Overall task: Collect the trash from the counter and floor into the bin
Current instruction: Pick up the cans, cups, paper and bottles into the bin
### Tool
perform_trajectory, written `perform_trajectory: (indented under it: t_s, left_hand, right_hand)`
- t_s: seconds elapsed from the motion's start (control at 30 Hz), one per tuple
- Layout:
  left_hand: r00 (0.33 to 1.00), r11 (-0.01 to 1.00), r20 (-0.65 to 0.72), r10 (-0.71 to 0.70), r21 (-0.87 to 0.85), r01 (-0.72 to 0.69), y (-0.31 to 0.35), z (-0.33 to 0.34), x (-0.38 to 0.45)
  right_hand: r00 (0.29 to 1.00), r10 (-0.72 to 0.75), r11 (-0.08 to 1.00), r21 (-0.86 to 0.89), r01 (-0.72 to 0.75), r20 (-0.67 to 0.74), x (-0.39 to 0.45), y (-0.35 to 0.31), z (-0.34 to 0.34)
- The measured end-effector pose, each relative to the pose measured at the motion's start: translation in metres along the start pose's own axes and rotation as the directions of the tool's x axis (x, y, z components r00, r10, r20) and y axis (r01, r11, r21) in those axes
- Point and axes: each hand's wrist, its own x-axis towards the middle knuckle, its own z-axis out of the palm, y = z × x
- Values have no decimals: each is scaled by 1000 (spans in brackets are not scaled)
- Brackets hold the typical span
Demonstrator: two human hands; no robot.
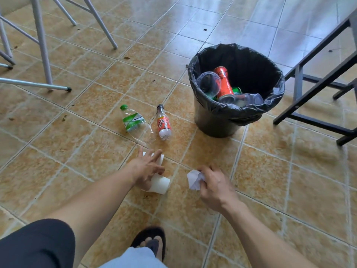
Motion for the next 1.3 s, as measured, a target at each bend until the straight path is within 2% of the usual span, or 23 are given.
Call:
perform_trajectory:
  t_s: [0.1, 0.2, 0.27, 0.33, 0.47, 0.6, 0.7, 0.83, 0.93, 1.0, 1.1, 1.2, 1.3]
  left_hand:
    - [999, 996, -14, -37, -81, 36, -2, 5, -5]
    - [991, 957, -46, -128, -269, 111, 0, 11, -9]
    - [975, 893, -97, -198, -427, 139, 3, 8, -13]
    - [940, 799, -202, -275, -592, 107, 4, -4, -22]
    - [800, 549, -428, -420, -822, -152, -7, -69, -50]
    - [689, 342, -530, -495, -847, -406, -25, -153, -72]
    - [646, 112, -547, -532, -802, -587, -32, -207, -58]
    - [665, -99, -515, -541, -747, -658, -25, -270, -17]
    - [756, -207, -455, -471, -776, -596, -7, -292, 6]
    - [820, -178, -423, -386, -838, -516, 6, -295, 22]
    - [834, -21, -345, -431, -920, -391, 15, -292, 36]
    - [783, 66, -369, -500, -918, -391, 16, -291, 30]
    - [665, 120, -445, -600, -872, -475, 7, -282, 15]
  right_hand:
    - [1000, -3, 1000, 15, 3, -17, 0, 1, 0]
    - [998, -11, 999, 44, 14, -58, -2, -2, -1]
    - [994, -26, 995, 89, 35, -104, -2, -7, -7]
    - [979, -79, 986, 129, 104, -191, 2, -13, -21]
    - [893, -163, 956, 157, 248, -421, 20, -28, -76]
    - [796, -158, 947, 140, 291, -584, 42, -39, -143]
    - [769, -97, 968, 120, 220, -631, 61, -37, -182]
    - [845, 70, 985, 172, 27, -530, 84, -21, -216]
    - [881, 205, 957, 275, -90, -426, 87, -6, -227]
    - [846, 290, 925, 358, -128, -446, 86, 2, -229]
    - [814, 341, 896, 424, -131, -470, 82, 9, -225]
    - [808, 297, 909, 409, -77, -509, 75, 6, -218]
    - [782, 152, 939, 336, 78, -605, 67, -12, -206]
